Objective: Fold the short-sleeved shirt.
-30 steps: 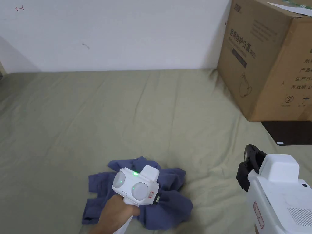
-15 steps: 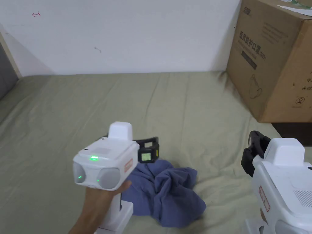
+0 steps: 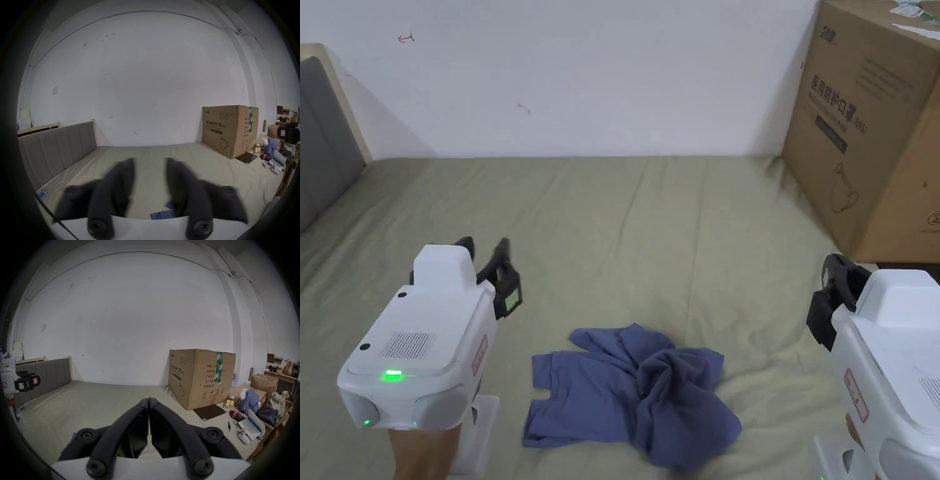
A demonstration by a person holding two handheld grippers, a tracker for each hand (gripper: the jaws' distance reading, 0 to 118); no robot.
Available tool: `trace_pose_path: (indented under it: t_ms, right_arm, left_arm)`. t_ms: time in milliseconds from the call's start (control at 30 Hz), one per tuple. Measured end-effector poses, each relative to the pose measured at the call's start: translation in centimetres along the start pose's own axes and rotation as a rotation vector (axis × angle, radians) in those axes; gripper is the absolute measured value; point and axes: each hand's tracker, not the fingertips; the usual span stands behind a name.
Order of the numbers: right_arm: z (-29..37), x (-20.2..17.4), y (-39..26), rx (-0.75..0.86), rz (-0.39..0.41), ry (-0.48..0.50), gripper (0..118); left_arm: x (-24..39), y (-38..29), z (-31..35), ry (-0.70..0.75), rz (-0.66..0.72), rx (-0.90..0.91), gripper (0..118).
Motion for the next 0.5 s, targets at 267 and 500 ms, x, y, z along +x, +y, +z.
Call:
trace_pose_path:
  t_ms: [267,500]
  right_arm:
    - [0.0,-0.1,0.3,0.005,0.01,0.001,0]
    - [-0.3,0.0,-0.2,-0.011,0.012,0.006,0]
  left_arm:
    - [-1.1,-0.9,-0.7,-0.019,0.064,-0.096,0]
    - [-0.9,-4.4,-4.2,-0.059,0.097,-0.446,0]
